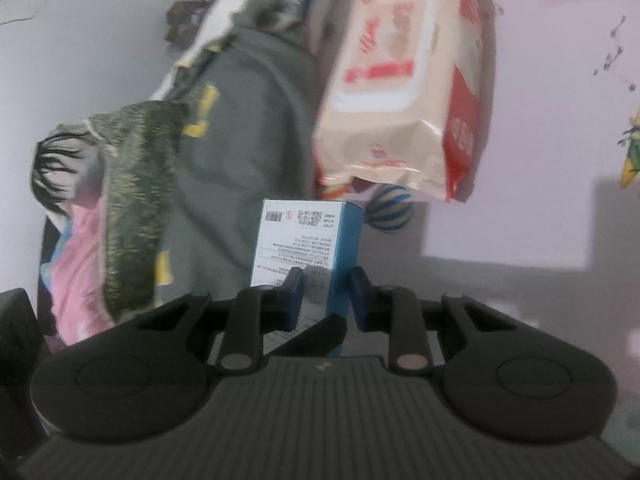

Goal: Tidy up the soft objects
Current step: 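Carry the blue-and-white box with the right tool into the cardboard box and release, then reach the right tool to the blue diaper packet and close on it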

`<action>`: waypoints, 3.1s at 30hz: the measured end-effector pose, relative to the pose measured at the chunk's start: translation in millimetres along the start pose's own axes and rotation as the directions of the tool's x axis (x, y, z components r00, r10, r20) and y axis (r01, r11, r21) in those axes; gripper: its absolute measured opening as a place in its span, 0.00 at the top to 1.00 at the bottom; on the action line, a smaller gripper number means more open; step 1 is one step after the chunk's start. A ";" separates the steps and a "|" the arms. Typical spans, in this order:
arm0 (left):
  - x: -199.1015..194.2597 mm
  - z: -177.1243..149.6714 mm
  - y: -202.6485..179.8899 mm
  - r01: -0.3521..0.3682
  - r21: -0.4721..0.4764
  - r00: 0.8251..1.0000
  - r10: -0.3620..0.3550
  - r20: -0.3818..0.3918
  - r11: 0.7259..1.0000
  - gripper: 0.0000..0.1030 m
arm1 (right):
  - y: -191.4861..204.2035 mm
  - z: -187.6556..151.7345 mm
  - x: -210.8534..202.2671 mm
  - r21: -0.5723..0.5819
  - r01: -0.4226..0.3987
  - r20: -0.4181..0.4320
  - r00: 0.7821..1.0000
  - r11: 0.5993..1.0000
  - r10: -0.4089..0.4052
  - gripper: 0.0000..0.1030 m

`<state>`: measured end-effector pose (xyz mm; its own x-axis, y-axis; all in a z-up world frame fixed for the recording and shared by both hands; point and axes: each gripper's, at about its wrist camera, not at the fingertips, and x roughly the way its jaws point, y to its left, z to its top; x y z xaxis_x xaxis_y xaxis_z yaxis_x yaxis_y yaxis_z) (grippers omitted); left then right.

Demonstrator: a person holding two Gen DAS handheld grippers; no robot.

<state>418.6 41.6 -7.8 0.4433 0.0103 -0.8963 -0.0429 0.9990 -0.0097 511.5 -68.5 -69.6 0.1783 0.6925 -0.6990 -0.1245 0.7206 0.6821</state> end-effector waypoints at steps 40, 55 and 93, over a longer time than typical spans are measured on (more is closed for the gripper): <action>-29.5 -55.5 -310.0 0.452 0.056 0.891 -0.448 -0.076 0.890 0.23 | -281.6 -120.2 -409.5 0.304 0.120 0.467 0.846 0.945 -0.258 0.75; -115.7 -63.0 -158.5 0.418 0.039 0.897 -0.419 0.144 0.908 0.16 | -263.9 -182.7 -378.7 0.308 0.129 0.304 0.925 0.942 -0.226 0.71; -12.8 -135.7 -15.2 0.323 -0.191 0.938 -0.340 -0.068 0.927 0.42 | -31.1 -96.5 -87.4 -0.028 0.174 -0.157 0.972 0.984 -0.176 0.60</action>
<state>292.1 20.5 -56.3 0.3693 -0.3333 -0.8675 -0.0681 0.9213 -0.3829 405.6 -148.1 -50.4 0.0422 0.5513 -0.8332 -0.1190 0.8308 0.5437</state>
